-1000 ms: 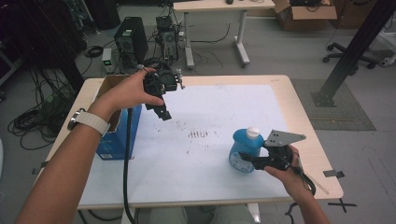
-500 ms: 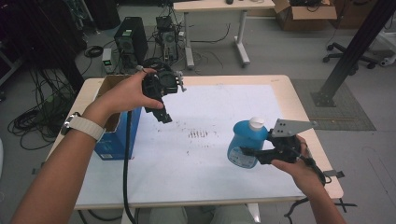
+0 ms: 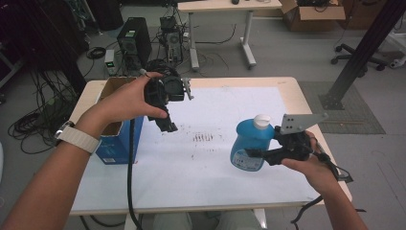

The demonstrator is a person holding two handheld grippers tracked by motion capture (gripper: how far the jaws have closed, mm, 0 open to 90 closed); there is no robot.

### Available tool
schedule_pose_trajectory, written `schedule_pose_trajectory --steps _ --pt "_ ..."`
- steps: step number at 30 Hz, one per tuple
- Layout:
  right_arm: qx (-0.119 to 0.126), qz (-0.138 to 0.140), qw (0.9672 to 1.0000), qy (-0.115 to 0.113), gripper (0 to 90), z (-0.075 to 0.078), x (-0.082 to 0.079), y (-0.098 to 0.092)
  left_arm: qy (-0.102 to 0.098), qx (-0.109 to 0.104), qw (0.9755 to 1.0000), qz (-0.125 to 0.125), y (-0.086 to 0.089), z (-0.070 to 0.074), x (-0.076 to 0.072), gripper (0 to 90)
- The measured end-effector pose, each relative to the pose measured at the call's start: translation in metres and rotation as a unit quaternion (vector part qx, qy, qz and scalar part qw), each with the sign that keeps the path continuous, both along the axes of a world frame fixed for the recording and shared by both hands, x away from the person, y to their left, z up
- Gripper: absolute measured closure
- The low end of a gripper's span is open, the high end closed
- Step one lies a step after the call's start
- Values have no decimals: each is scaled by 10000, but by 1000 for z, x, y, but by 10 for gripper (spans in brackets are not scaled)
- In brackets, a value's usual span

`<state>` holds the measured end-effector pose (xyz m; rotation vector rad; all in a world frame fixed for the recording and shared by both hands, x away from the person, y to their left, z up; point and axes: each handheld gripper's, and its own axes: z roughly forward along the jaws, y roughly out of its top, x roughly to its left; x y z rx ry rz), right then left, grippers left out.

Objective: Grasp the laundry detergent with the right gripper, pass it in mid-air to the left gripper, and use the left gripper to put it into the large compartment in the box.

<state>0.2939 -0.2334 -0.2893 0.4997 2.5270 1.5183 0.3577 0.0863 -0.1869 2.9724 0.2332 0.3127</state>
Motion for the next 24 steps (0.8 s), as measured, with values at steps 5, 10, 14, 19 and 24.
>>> schedule_pose_trajectory --steps 5,10,14,19,24 --pt "44 215 9998 -13 443 8 3 5 3 28 9999 -103 -6 6 -9 74" --pt "-73 439 9990 -21 444 13 3 11 105 -48 9996 -262 -10 11 -16 72" --pt "-121 601 9981 -27 444 14 4 17 193 -188 9989 -382 -13 17 -23 71" --pt "-242 778 9967 -16 444 15 6 27 356 -137 9976 -570 -18 22 -31 72" --pt "-263 904 9956 -31 443 16 7 37 494 -49 9969 -615 -21 23 -35 71"
